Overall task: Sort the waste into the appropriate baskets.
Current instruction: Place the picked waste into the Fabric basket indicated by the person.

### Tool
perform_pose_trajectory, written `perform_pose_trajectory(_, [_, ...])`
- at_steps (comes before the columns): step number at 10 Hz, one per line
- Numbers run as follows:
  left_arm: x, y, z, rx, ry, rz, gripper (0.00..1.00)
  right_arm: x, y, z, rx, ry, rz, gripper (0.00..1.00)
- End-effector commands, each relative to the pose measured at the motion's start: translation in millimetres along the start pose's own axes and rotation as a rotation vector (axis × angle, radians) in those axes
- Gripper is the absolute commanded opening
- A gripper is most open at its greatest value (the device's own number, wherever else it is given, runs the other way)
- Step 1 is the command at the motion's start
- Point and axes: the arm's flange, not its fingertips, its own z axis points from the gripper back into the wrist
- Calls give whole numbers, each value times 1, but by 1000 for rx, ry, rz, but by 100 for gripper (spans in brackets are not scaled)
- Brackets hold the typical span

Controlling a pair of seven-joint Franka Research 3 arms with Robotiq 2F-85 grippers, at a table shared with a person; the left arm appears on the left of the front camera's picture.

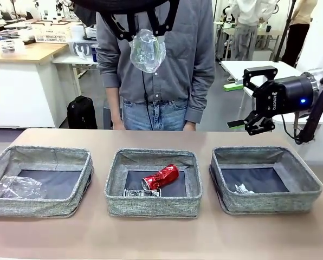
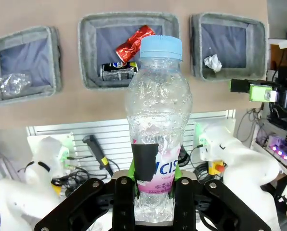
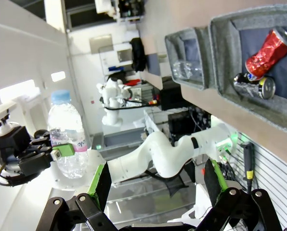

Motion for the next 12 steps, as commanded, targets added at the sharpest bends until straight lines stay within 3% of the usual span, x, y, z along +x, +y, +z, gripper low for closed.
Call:
perform_pose_trajectory(1, [-2,6,3,8,-12,-12,24,0,3,-1,16,-1,-7,100])
perform_pose_trajectory(12, [-2,6,3,8,-12,-12,24,0,3,-1,16,-1,-7,100])
